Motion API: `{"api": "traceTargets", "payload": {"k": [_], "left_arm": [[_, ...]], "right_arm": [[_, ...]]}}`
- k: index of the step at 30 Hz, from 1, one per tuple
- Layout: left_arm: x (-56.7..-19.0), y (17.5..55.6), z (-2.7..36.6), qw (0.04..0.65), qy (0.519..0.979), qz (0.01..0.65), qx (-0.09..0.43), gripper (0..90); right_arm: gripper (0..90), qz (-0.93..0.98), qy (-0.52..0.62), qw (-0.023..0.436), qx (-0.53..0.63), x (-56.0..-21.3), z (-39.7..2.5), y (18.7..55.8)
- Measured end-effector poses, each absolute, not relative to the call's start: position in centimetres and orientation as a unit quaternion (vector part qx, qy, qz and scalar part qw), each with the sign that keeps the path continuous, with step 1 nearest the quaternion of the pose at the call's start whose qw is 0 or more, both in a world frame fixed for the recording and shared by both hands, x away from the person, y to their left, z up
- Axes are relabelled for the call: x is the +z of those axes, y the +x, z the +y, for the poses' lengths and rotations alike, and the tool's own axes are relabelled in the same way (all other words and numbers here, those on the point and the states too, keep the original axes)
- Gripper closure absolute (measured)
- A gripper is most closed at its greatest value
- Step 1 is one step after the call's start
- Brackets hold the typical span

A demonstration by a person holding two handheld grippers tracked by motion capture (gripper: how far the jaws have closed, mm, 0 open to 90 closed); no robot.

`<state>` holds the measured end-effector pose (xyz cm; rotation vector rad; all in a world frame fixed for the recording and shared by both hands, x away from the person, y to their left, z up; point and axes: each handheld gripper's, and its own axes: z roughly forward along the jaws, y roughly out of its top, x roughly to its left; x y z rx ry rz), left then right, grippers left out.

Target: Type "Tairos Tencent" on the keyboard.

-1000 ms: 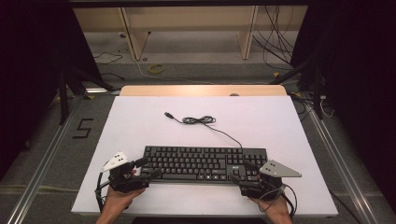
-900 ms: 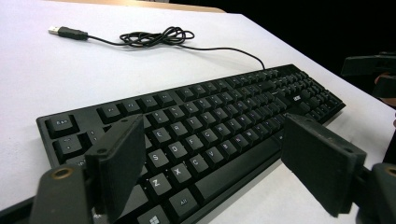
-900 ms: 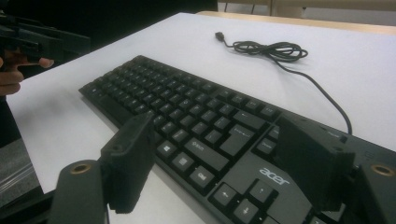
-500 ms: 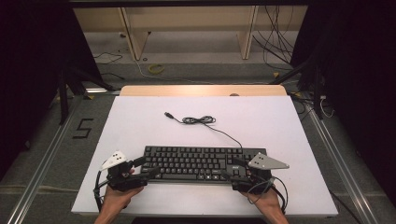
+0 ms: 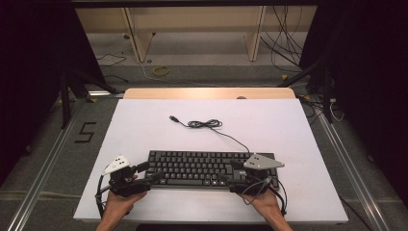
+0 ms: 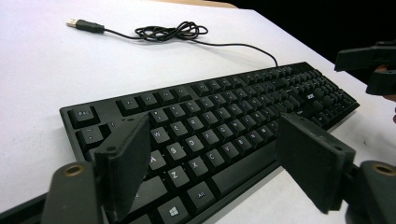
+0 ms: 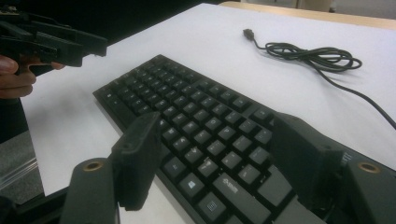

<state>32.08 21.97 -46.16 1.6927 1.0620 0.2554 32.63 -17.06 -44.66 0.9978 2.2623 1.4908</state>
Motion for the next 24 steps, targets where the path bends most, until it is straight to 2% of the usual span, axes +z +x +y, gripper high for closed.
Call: {"api": "traceTargets", "payload": {"k": [15,24], "left_arm": [[-46.4,32.2,22.0,0.506,0.728,0.449,0.116,39.3],[-46.5,32.1,22.2,0.498,0.731,0.45,0.12,48.8]], "right_arm": [[41.9,0.79,0.331,0.112,0.503,-44.4,-13.9,34.3],[50.8,0.797,0.328,0.1,0.497,-44.4,-12.7,35.0]]}}
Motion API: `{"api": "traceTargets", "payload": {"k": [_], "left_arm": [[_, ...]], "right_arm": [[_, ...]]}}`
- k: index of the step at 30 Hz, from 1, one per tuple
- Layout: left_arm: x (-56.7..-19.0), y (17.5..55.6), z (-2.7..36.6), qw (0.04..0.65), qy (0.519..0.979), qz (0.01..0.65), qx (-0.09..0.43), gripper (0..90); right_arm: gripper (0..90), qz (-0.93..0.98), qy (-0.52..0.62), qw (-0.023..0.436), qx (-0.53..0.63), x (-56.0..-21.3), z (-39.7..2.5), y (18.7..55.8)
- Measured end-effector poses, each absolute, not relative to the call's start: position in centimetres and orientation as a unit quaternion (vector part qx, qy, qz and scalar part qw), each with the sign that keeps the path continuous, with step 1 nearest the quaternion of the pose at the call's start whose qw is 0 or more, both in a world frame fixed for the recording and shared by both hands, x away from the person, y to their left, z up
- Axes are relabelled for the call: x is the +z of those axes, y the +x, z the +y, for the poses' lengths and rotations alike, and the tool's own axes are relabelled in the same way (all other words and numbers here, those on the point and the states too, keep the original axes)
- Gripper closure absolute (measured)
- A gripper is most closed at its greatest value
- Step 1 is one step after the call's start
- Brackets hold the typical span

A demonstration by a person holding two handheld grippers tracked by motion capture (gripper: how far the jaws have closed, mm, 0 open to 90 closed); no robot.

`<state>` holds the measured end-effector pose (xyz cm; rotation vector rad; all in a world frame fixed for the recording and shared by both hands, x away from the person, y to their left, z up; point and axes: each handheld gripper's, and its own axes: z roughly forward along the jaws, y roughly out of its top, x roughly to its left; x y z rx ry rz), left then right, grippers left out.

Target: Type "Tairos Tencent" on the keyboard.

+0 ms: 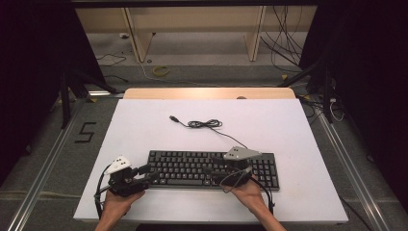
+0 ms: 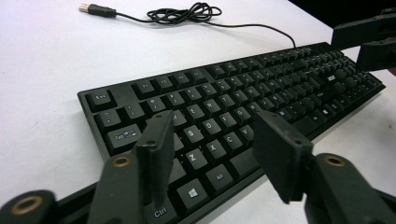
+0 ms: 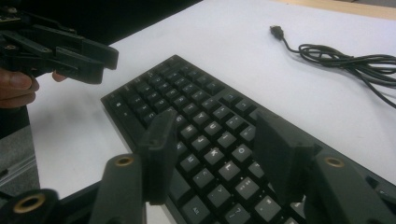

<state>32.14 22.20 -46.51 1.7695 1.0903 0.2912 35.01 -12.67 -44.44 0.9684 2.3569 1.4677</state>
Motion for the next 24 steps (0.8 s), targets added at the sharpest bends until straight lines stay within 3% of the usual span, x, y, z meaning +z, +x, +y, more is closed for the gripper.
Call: {"api": "traceTargets", "payload": {"k": [24], "left_arm": [[-46.9,32.4,22.8,0.449,0.748,0.472,0.13,88.7]], "right_arm": [[85.3,0.823,0.305,0.067,0.475,-45.0,-7.1,37.6]]}}
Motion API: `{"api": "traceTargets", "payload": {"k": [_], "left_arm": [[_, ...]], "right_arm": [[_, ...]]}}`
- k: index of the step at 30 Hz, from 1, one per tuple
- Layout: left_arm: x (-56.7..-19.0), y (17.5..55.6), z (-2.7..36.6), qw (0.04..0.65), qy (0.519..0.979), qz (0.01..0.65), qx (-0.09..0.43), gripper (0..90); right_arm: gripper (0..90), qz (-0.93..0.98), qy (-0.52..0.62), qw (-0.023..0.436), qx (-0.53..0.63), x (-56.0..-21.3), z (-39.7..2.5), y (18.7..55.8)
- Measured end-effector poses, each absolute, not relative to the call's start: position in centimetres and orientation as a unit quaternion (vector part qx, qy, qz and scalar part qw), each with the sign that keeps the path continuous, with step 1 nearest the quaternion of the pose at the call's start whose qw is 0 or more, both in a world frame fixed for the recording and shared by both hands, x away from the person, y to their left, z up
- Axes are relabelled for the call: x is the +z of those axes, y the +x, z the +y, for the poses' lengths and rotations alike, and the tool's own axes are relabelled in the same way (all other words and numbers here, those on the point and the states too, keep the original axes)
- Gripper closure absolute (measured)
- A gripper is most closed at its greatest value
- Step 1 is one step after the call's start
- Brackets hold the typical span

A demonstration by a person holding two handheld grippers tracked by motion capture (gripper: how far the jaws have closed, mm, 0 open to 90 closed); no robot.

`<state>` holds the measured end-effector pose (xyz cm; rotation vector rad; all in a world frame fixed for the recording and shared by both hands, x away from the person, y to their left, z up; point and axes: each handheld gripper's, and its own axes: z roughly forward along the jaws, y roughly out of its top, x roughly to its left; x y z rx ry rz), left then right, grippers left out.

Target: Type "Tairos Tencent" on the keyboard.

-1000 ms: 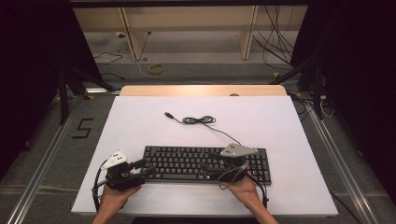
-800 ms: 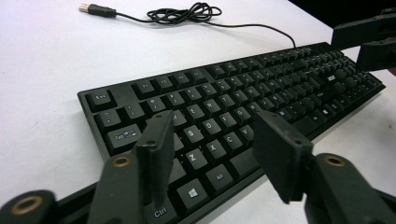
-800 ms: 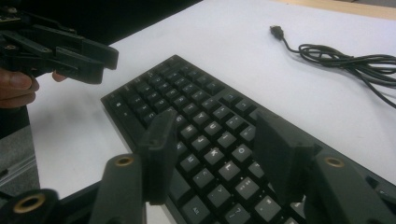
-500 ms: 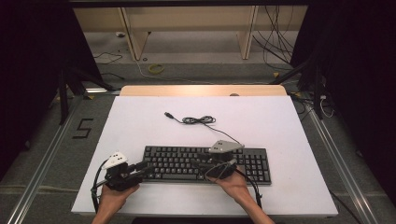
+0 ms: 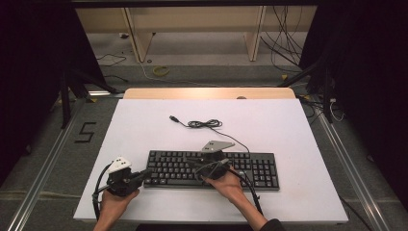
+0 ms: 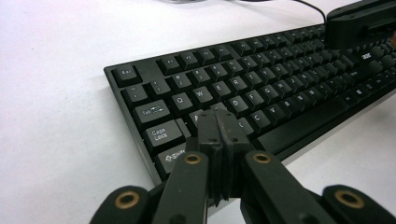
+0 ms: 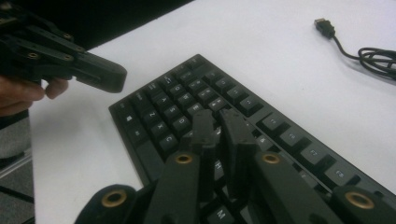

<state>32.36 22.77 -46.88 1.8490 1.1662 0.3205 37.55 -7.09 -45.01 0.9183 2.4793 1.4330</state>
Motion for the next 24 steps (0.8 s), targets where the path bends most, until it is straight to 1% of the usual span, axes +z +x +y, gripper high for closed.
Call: {"api": "traceTargets", "payload": {"k": [8,24], "left_arm": [[-47.0,32.6,22.7,0.436,0.753,0.476,0.128,88.9],[-47.6,33.2,22.6,0.415,0.759,0.487,0.123,88.8]], "right_arm": [[90.0,0.833,0.313,0.068,0.451,-45.9,-5.3,38.7],[90.0,0.848,0.319,0.067,0.418,-47.0,-2.9,39.8]]}}
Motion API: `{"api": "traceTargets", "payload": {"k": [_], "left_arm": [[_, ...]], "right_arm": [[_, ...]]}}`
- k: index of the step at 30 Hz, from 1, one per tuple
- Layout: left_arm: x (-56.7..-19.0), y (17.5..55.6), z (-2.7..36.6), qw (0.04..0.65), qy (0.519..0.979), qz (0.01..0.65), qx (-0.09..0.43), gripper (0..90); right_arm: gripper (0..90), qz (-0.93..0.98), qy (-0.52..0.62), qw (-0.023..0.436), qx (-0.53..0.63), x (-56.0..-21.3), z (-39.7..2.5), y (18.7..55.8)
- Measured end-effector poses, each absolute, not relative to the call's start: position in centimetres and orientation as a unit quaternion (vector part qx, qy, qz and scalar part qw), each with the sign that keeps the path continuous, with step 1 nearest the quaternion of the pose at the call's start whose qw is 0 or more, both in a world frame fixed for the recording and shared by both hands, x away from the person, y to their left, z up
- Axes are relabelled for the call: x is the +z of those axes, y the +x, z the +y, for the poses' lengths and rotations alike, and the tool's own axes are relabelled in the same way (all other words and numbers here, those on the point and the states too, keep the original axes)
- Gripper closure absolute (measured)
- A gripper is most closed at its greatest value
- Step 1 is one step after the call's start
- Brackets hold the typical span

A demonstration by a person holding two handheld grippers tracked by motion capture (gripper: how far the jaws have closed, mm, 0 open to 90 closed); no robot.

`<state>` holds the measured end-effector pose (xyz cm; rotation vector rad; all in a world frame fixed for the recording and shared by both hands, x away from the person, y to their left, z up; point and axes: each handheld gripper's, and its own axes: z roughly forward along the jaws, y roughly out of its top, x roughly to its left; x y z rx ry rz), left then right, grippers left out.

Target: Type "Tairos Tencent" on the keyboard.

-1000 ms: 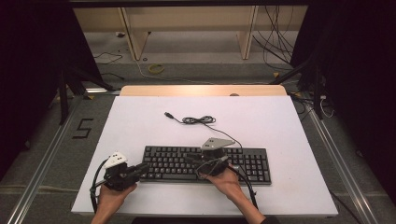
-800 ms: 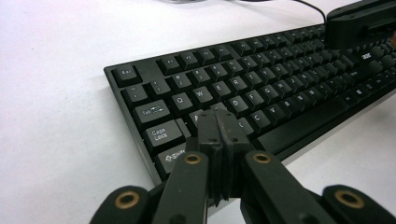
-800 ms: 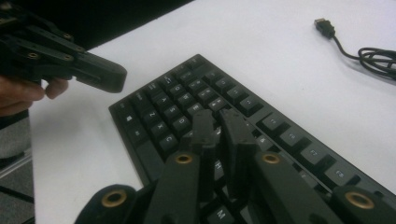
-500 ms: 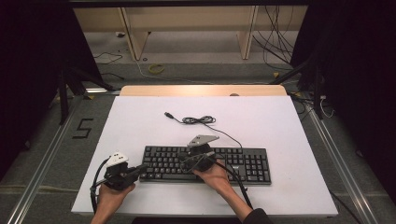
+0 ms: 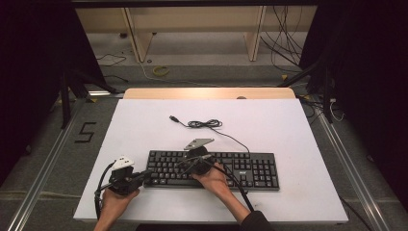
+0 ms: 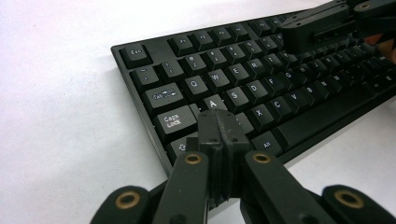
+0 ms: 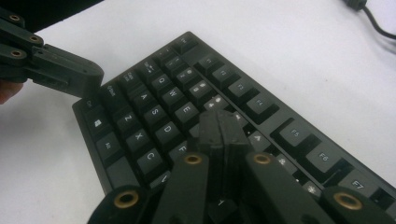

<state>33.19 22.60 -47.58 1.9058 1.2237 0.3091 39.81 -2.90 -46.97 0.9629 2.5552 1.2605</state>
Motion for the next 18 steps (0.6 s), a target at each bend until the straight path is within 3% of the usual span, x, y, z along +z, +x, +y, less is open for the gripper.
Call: {"api": "traceTargets", "payload": {"k": [18], "left_arm": [[-48.0,33.73,22.42,0.397,0.767,0.49,0.119,88.8]], "right_arm": [[90.0,0.851,0.33,0.07,0.402,-47.67,-2.34,40.38]]}}
